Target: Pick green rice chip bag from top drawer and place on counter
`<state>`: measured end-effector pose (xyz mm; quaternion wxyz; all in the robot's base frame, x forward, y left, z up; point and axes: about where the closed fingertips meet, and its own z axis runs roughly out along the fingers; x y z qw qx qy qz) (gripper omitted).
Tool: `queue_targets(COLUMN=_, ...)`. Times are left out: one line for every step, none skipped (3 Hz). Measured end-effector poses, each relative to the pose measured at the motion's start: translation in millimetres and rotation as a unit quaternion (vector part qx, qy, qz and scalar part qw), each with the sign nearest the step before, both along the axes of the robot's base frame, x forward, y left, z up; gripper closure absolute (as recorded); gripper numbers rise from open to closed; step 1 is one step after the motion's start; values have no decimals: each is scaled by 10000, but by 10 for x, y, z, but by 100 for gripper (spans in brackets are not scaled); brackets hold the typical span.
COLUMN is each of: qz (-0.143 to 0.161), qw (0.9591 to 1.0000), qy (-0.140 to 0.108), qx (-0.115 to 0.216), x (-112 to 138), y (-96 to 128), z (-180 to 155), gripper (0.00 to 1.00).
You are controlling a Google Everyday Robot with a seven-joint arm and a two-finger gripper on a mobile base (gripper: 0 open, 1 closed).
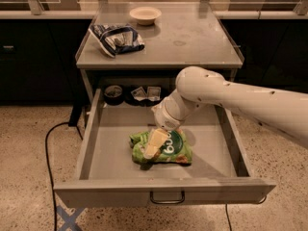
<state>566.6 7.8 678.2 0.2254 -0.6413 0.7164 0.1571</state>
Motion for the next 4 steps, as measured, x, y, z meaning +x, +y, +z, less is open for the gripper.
queue_targets(qz=-90, qw=9994, qy=241, qx=217, x=-52, y=12, z=-202, gripper=0)
queue_targets(qz=-25, qw=9985, qy=472, qx=293, x=-129, y=102, z=-422, gripper=0)
queue_targets(qz=99, qw=9973, qy=667, qx=301, x=-226, y=210, z=-607, gripper=0)
queue_targets(qz=100, qw=9972, qy=671, qx=302, x=-227, y=211, z=-610, gripper=18)
